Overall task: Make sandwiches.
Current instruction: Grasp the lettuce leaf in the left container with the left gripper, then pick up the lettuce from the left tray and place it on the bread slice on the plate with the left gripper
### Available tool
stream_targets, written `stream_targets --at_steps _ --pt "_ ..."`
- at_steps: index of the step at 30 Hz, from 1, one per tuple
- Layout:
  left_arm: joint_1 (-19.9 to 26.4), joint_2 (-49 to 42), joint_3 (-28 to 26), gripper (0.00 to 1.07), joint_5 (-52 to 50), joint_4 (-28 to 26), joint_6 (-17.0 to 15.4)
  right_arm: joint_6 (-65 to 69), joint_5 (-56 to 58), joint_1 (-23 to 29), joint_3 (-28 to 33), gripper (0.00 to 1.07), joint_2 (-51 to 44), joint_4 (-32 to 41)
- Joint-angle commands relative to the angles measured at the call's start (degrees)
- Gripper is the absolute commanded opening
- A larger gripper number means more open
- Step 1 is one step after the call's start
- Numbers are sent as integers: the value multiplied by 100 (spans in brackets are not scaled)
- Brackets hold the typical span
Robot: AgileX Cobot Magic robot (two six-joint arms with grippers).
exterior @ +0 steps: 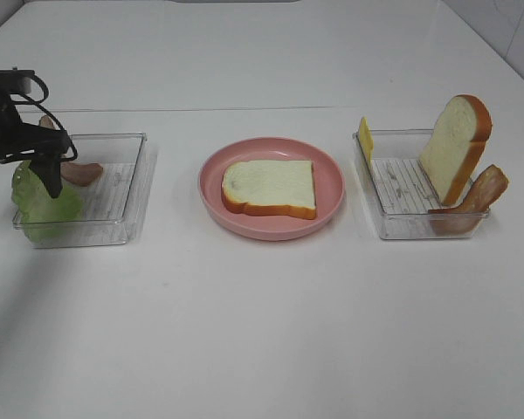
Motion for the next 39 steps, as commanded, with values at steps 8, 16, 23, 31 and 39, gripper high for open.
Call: stream_targets --at_steps 8,16,23,31,39 --pt "-29 34 40 32 -172 -40 46 0 -17 0 11 96 -120 -17" --pt "-29 34 40 0 -109 -126 361 0 -17 0 11 96 -120 -17" --pt "-29 -52 40 0 46 -126 315 0 -17 0 11 96 -120 -17" --pt "-327 -934 46 0 269 -407 504 0 -17 0 11 96 -120 -17" --pt "-871 -1438 -252 0 338 -1054 768 0 -17 0 11 96 -120 -17"
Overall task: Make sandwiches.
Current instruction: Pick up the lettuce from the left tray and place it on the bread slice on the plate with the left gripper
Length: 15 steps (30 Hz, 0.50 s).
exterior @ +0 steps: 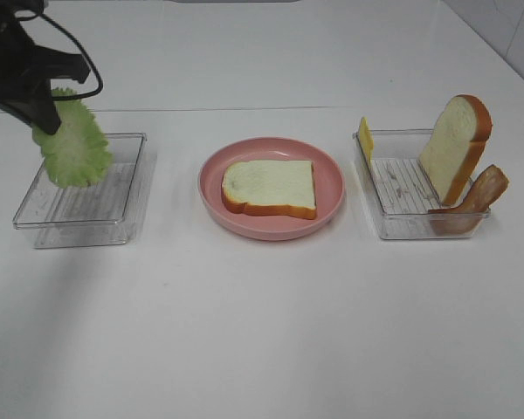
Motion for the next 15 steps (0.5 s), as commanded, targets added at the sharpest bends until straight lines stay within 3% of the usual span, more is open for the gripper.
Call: stream_targets --at_steps 1,6,8,11,13,15 --pt "-178 -80 -149 0 34 -235 74 0 -17 0 11 96 -120 -17" --pt "-550 126 -808 0 46 -733 166 0 -17 0 11 96 -120 -17" --pt "-894 647 -1536 0 138 -1352 298 0 -17 0 11 96 -120 -17" --pt "-963 796 -1759 0 189 -1478 355 0 -17 0 11 96 -120 -17" --pt "-1249 1581 -2653 0 395 -1982 516 0 -17 0 11 96 -120 -17" --pt "-1306 1748 -2842 0 453 -2108 516 0 -17 0 11 96 -120 -17"
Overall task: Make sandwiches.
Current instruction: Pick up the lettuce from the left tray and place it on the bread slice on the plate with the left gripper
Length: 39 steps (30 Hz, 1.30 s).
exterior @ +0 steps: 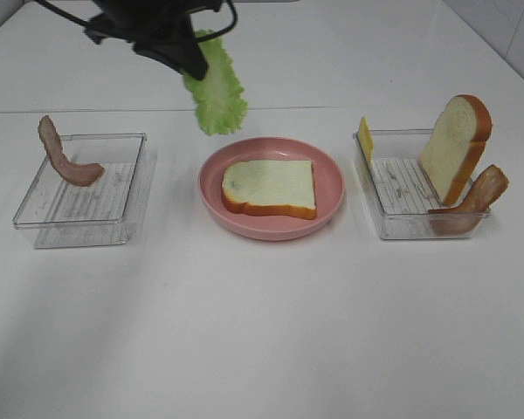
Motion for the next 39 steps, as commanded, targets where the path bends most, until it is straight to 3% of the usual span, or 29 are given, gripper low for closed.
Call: stream_targets --at_steps 1,3,4,5,11,20,23,25,28,39 --pt "-178 453 -504 0 189 -395 80 0 -17 0 11 96 -120 -17" --pt "-315 1014 -1232 0 361 -705 80 0 -17 0 11 96 -120 -17" --pt "-315 1014 -1232 0 361 -705 80 0 -17 0 11 96 -120 -17" --pt "-407 1381 -1639 0 407 -865 80 0 -17 0 11 96 -120 -17" --pt "-602 2212 -2555 0 567 -1261 74 0 -17 0 11 96 -120 -17" --pt "-630 2699 -2659 0 579 -1409 80 0 -17 0 11 96 -120 -17" --pt "-619 2813 -2659 0 630 -1071 97 0 -17 0 11 96 -120 -17" --pt "-619 2853 -2659 0 659 -424 97 0 -17 0 11 96 -120 -17" --pt "-590 2893 -2659 0 676 -115 92 0 -17 0 11 96 -120 -17" --pt "-435 2951 -2659 0 630 201 74 0 -17 0 11 96 -120 -17"
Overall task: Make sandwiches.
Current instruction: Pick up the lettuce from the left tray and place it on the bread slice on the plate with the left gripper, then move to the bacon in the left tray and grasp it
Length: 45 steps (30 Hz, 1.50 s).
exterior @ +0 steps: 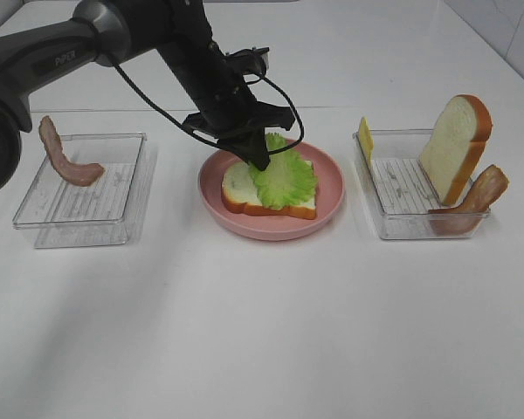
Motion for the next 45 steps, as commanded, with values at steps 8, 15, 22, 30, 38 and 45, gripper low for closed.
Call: stream_targets --at_steps 8,15,22,30,38,45 --pt "23 0 -34 0 11 201 11 0 -17 0 11 96 -120 -17" --pt "23 0 -34 15 0 201 -23 0 -17 0 11 96 -120 -17" --pt "23 -304 -57 102 258 699 -286 0 -17 0 11 96 -120 -17" --pt "40 -1094 -143 101 590 871 -424 0 -17 0 11 96 -120 -17" --pt "367 -1799 -23 93 590 1169 -384 0 -17 0 11 96 -120 -17" --pt "1197 -2527 1117 93 590 1375 -607 0 -17 0 11 96 -120 -17"
